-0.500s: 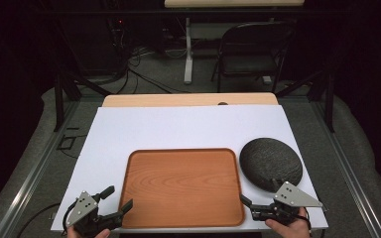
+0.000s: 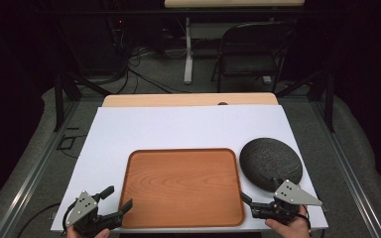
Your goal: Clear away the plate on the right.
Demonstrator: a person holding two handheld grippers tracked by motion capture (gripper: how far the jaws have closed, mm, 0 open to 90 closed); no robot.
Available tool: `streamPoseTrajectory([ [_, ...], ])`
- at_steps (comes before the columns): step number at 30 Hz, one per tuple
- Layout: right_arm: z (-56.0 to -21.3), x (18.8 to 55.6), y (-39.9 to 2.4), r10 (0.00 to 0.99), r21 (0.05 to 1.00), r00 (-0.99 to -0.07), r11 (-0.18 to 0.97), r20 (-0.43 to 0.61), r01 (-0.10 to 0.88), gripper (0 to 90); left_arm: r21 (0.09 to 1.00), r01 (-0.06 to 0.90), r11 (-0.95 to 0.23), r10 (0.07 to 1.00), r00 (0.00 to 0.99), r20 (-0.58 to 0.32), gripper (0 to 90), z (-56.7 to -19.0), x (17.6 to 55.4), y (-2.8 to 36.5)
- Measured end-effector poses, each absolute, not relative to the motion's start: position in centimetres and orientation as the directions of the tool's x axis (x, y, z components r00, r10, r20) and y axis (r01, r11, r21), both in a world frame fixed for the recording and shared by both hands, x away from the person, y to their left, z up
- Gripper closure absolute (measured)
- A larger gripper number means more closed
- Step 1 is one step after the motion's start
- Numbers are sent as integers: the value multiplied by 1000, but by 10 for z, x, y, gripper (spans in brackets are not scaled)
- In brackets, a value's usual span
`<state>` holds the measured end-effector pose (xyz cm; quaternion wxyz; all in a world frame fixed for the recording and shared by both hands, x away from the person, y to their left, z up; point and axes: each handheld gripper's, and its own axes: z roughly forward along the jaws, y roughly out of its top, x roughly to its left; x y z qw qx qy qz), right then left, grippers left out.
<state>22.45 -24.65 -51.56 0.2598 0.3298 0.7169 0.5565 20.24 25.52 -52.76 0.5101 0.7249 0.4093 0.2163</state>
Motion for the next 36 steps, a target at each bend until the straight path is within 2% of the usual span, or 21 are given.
streamPoseTrajectory([
  [12, -515, 225, -247, 762, 967, -647, 183, -26, 177, 141, 916, 375, -144, 814, 572, -106, 204, -527, 202, 256],
  [20, -513, 229, -255, 807, 955, -588, 207, -44, 213, 142, 915, 377, -142, 814, 571, -109, 204, -528, 202, 256],
  [25, -510, 232, -269, 856, 956, -517, 153, -3, 248, 143, 914, 380, -143, 811, 574, -111, 204, -528, 203, 256],
  [30, -507, 234, -277, 864, 959, -504, 138, 6, 249, 148, 915, 380, -137, 813, 570, -115, 205, -528, 203, 256],
  [36, -505, 240, -290, 879, 958, -477, 115, 26, 263, 199, 914, 381, -143, 812, 573, -112, 205, -527, 202, 256],
])
